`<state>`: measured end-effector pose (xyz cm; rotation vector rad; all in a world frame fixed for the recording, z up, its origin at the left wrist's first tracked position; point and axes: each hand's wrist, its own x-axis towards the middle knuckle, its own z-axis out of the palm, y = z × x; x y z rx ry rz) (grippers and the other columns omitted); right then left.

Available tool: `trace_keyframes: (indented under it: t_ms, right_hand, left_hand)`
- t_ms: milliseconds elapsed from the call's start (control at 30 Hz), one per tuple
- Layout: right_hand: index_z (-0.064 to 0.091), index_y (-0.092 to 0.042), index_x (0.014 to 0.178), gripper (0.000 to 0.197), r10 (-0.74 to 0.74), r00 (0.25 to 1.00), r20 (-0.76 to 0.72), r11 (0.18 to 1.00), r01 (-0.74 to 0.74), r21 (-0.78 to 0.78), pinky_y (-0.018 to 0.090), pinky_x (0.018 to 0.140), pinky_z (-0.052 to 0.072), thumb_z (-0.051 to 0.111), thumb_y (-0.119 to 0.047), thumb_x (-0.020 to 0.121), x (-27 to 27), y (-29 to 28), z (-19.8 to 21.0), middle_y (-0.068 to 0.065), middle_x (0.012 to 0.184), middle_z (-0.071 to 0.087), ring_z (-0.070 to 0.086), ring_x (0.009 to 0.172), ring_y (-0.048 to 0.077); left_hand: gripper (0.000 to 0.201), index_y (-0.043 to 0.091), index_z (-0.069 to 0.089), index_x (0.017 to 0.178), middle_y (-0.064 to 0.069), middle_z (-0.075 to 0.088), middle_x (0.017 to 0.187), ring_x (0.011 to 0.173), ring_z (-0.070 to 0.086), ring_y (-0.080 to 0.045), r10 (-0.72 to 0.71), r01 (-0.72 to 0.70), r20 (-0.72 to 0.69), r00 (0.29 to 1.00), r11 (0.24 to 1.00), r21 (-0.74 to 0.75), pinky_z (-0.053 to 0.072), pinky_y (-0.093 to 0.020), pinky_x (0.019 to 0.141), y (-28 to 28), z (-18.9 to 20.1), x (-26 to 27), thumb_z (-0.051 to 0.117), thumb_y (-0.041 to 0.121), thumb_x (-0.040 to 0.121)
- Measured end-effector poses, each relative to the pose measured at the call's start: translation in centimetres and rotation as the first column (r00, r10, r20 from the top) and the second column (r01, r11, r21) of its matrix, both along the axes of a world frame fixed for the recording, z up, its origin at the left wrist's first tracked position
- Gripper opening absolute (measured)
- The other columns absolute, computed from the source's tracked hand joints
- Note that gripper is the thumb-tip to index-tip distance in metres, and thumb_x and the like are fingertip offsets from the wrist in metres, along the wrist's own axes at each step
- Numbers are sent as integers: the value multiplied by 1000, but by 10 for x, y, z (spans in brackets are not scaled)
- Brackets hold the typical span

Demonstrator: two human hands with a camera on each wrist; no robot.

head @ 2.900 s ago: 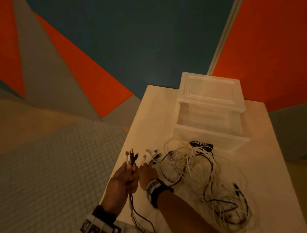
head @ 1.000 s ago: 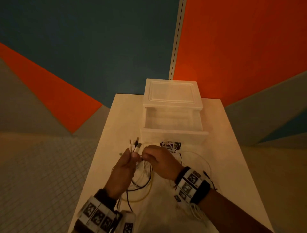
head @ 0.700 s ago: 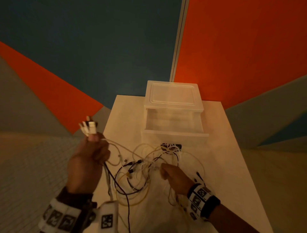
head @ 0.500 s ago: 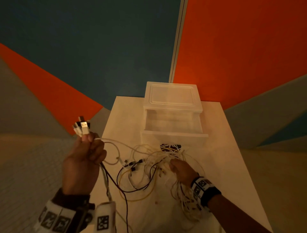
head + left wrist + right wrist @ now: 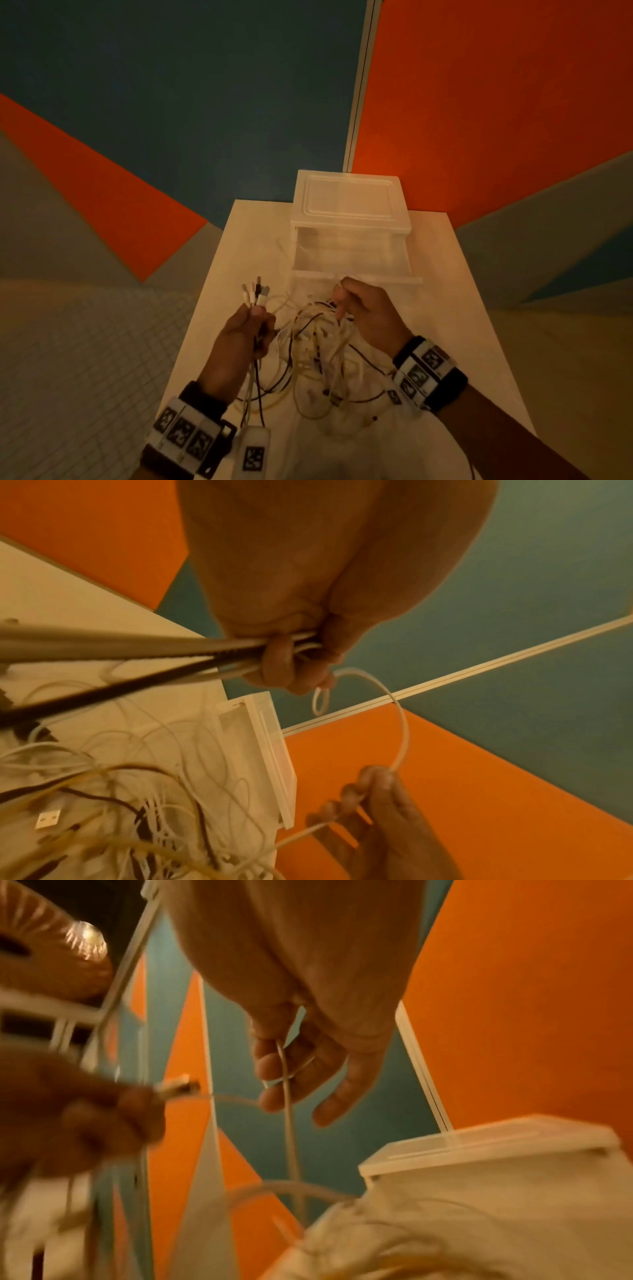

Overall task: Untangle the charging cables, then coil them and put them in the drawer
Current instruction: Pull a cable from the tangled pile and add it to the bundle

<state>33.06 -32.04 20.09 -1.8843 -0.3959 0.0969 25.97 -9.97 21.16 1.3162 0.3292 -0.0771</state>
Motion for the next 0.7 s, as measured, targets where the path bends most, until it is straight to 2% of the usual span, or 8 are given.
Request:
trace_keyframes:
  t_ms: [100, 167, 233, 300, 367, 467, 600, 700]
  right_hand:
    - [53, -10, 76, 28, 23, 998, 55, 1000, -24, 8, 35, 68, 49, 43, -4, 102, -10, -2, 14, 2, 70, 56, 56, 65, 26]
    - [54, -19, 75, 29, 124, 988, 94, 991, -118, -63, 29, 66, 45, 47, -8, 101, -16, 4, 14, -12, 72, 55, 53, 66, 13]
    - [59, -18, 80, 23, 205, 974, 95, 969, -188, -157, 29, 71, 46, 49, -15, 101, -22, 17, 9, -13, 78, 57, 56, 74, 8]
    - [63, -18, 88, 22, 264, 963, 62, 961, -256, -109, 38, 79, 52, 46, -17, 102, -27, 27, 2, -11, 87, 62, 64, 84, 12]
    - [63, -22, 89, 23, 289, 956, 38, 956, -287, -59, 38, 81, 53, 44, -20, 103, -34, 32, -4, -11, 95, 64, 65, 87, 14]
    - [60, -19, 85, 31, 242, 970, -5, 958, -240, -154, 24, 69, 42, 39, -39, 96, -40, 30, -13, -2, 92, 62, 56, 79, 10]
    - [59, -11, 83, 28, 279, 959, -49, 935, -283, -214, 27, 72, 44, 40, -28, 95, -44, 16, -34, -2, 82, 57, 55, 78, 13]
    - [55, -21, 82, 19, 290, 949, -128, 895, -316, -314, 27, 75, 44, 44, -15, 97, -44, -12, -69, -8, 83, 54, 53, 77, 3]
  left_hand:
    - [27, 5, 61, 91, -16, 71, 97, 62, 45, -20, -30, 31, 23, 999, 998, -54, 30, -29, 52, -2, 6, -2, 42, 21, 101]
    - [24, 10, 61, 91, -16, 71, 107, 62, 49, -20, -79, 84, 44, 996, 987, -137, 31, -28, 51, -11, 10, -4, 41, 20, 101]
    - [18, 9, 56, 89, -11, 71, 92, 62, 51, -21, -125, 133, 57, 991, 972, -191, 33, -27, 52, -24, 15, -5, 44, 20, 96]
    - [18, 6, 54, 86, -10, 59, 72, 60, 47, -20, -119, 136, 87, 989, 963, -234, 34, -27, 52, -36, 15, -6, 45, 20, 93]
    - [18, 6, 54, 83, -14, 54, 74, 57, 44, -17, -69, 102, 124, 990, 953, -284, 33, -29, 54, -37, 11, -5, 48, 17, 96]
    - [18, 6, 48, 83, -14, 52, 83, 58, 42, -15, -81, 141, 184, 980, 930, -341, 34, -28, 54, -32, 8, -5, 46, 20, 94]
    - [29, 9, 40, 82, -2, 38, 70, 58, 33, -12, -85, 164, 237, 968, 927, -337, 33, -24, 52, -23, 12, -6, 63, 27, 87]
    - [42, 10, 46, 88, 0, 37, 73, 61, 33, -10, -3, 123, 269, 963, 894, -431, 32, -23, 53, 6, 21, -2, 80, 30, 74]
